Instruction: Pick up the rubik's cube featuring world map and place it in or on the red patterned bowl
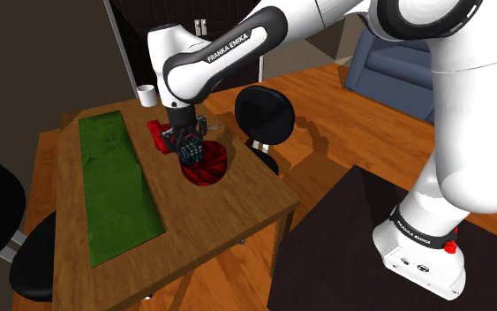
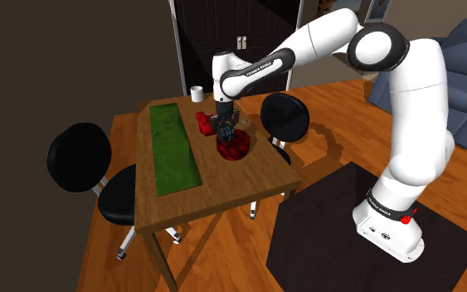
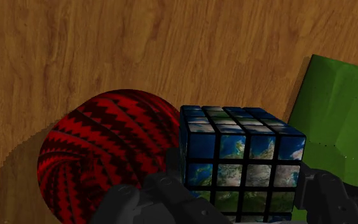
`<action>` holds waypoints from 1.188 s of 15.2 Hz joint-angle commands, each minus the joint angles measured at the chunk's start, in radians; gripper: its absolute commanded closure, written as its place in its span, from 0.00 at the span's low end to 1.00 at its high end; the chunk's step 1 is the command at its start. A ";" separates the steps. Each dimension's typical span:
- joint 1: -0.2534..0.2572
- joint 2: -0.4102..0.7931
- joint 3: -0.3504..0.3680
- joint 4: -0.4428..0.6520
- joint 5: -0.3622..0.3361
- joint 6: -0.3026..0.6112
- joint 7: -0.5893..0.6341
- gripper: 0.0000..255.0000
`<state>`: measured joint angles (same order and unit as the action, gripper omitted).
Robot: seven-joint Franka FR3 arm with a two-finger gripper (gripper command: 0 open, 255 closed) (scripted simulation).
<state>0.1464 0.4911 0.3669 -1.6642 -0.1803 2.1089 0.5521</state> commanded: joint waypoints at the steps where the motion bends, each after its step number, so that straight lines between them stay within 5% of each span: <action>1: -0.026 0.020 -0.012 0.039 0.000 -0.018 -0.043 1.00; 8: -0.096 0.104 -0.047 0.184 -0.003 -0.078 -0.167 1.00; 18: -0.090 0.164 -0.060 0.142 -0.023 0.023 -0.155 1.00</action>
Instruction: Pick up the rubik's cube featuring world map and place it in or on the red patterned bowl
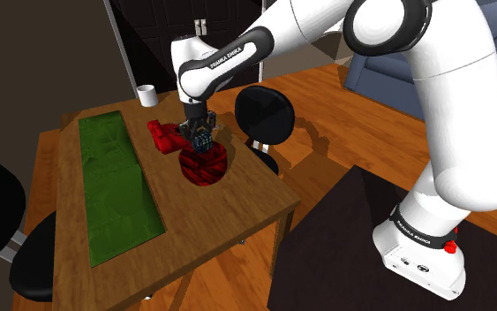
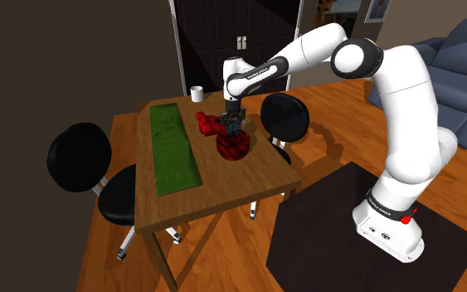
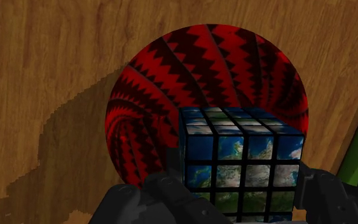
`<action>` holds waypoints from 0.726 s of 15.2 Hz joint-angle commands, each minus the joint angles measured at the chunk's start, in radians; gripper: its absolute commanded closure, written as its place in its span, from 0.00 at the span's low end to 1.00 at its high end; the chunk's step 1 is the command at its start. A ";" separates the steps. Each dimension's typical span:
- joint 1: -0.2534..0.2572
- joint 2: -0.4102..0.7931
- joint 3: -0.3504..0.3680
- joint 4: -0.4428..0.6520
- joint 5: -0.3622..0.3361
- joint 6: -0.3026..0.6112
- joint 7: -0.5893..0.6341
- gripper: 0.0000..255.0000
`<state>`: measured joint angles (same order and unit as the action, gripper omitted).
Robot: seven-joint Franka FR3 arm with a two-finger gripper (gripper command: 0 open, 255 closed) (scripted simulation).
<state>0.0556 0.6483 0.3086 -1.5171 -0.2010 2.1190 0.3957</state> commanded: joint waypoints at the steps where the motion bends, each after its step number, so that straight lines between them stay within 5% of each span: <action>1: 0.001 0.014 -0.003 -0.008 -0.005 0.022 0.002 1.00; 11: 0.004 0.035 -0.008 -0.014 -0.011 0.050 0.006 1.00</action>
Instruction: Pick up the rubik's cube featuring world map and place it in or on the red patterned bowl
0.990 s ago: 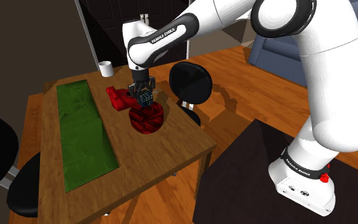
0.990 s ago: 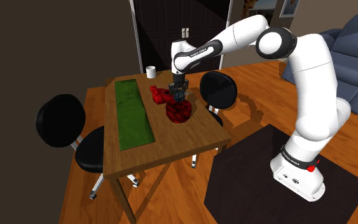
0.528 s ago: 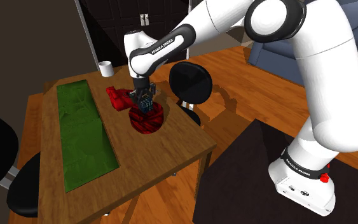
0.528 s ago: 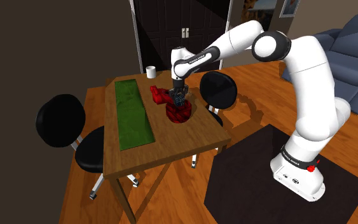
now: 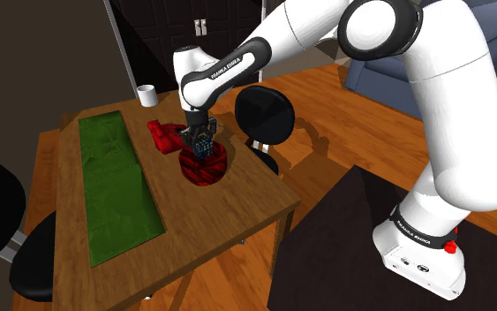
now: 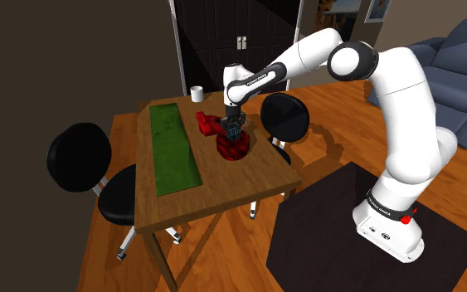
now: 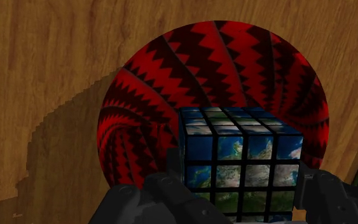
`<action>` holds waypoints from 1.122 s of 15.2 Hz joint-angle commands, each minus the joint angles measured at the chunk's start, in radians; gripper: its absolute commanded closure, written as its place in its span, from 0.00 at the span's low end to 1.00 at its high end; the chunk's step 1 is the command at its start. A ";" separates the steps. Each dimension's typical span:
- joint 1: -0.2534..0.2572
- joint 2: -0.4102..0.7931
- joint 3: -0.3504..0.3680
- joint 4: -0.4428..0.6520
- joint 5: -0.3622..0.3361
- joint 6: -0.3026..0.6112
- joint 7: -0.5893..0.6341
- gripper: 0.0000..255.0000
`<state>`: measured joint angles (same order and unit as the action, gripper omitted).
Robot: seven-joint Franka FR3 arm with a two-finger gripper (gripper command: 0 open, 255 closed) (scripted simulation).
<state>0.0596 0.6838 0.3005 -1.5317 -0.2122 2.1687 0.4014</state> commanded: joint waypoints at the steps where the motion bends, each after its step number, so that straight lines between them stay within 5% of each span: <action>1: 0.000 0.000 0.000 0.000 0.000 0.000 0.000 0.00; 17: -0.008 -0.061 0.014 0.033 0.020 -0.092 -0.012 0.00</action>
<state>0.0520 0.6226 0.3144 -1.4987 -0.1923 2.0766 0.3895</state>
